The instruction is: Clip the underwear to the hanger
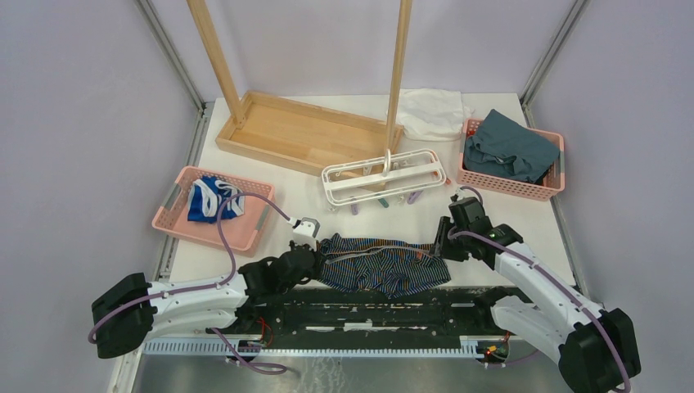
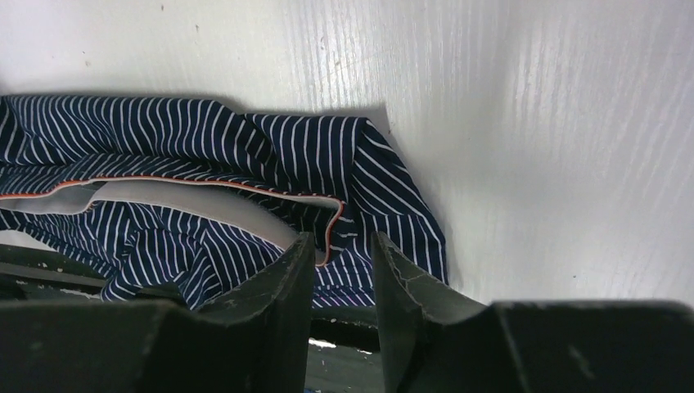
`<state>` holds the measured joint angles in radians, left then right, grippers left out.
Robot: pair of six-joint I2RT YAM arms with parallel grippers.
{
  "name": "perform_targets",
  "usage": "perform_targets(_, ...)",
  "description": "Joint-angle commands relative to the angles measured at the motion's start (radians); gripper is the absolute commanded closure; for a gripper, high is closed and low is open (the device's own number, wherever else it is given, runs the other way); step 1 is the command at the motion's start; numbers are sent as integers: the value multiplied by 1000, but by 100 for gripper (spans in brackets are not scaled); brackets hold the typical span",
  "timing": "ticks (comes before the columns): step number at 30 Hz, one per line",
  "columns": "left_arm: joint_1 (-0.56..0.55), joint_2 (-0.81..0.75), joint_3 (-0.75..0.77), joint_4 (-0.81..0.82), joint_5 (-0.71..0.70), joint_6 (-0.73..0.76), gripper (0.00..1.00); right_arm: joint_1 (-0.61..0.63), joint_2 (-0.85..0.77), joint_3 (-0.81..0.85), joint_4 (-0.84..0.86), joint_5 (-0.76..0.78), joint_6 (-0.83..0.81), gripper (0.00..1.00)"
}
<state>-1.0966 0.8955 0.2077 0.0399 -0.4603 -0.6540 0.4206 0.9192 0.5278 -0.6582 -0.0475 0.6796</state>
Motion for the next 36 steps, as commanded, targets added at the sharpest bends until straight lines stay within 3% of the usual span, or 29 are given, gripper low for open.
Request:
perform_targets(1,-5,-13,2,13,-8,-41,97,-2,21,30,2,-45,-24,61)
perform_targets(12,-4,-25,4,3,-14,-44,97,-2,45,-15,67,-71,-5,65)
perform_targets(21,-5,-29,20,-18,-15,-52,97,-3,31,-13,35,-77,-17,99)
perform_targets(36,-3,-217,68,-206,-110,-133,97,-2,-141,37,-101,59,15,100)
